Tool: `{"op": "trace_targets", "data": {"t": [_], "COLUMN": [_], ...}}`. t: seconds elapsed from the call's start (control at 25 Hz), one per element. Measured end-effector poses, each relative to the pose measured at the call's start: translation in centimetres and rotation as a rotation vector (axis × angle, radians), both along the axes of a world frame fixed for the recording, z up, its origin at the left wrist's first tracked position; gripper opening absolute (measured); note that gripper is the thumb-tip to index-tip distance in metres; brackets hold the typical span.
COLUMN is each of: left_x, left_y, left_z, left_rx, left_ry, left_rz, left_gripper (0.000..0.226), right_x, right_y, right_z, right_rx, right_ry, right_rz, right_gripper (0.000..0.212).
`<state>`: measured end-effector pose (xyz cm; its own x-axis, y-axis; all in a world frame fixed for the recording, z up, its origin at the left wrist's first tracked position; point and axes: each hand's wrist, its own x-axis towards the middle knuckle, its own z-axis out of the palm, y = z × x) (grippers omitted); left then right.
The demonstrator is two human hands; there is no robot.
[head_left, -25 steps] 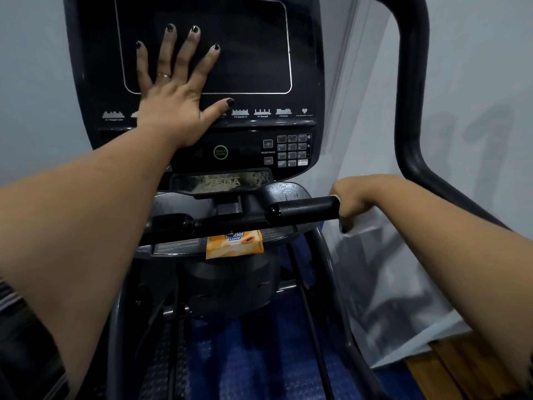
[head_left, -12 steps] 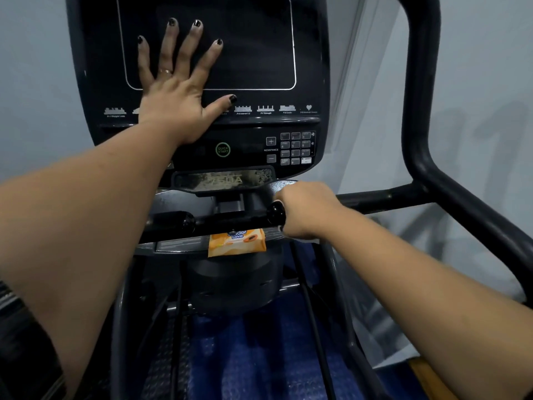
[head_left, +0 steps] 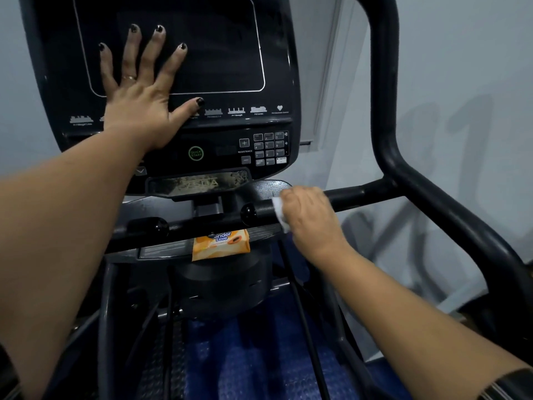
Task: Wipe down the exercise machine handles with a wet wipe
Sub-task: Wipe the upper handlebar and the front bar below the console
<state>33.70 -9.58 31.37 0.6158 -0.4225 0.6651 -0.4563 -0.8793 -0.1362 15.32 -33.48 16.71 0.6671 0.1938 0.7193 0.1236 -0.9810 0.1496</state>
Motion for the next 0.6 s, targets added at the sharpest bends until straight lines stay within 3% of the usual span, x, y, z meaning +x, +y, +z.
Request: {"op": "trace_targets", "data": {"t": [0.2, 0.36, 0.48, 0.6], "left_x": [0.0, 0.1, 0.1, 0.2], "left_y": [-0.1, 0.0, 0.0, 0.0], "left_z": [-0.1, -0.1, -0.2, -0.2], "left_rx": [-0.005, -0.007, -0.002, -0.006], "left_ry": [-0.011, -0.015, -0.020, -0.024], "left_rz": [-0.005, -0.005, 0.004, 0.004], "left_gripper": [0.075, 0.076, 0.076, 0.076], "right_x": [-1.6, -1.6, -0.7, -0.2], "right_y": [-5.9, -6.2, -5.9, -5.2], "right_z": [-1.7, -0.7, 2.5, 5.5], "right_rx": [0.070, 0.052, 0.056, 0.055], "right_ry": [-0.015, 0.080, 0.373, 0.642], "right_rz": [-0.277, -0.374, -0.419, -0.375], "right_gripper": [0.033, 0.034, 0.031, 0.013]}}
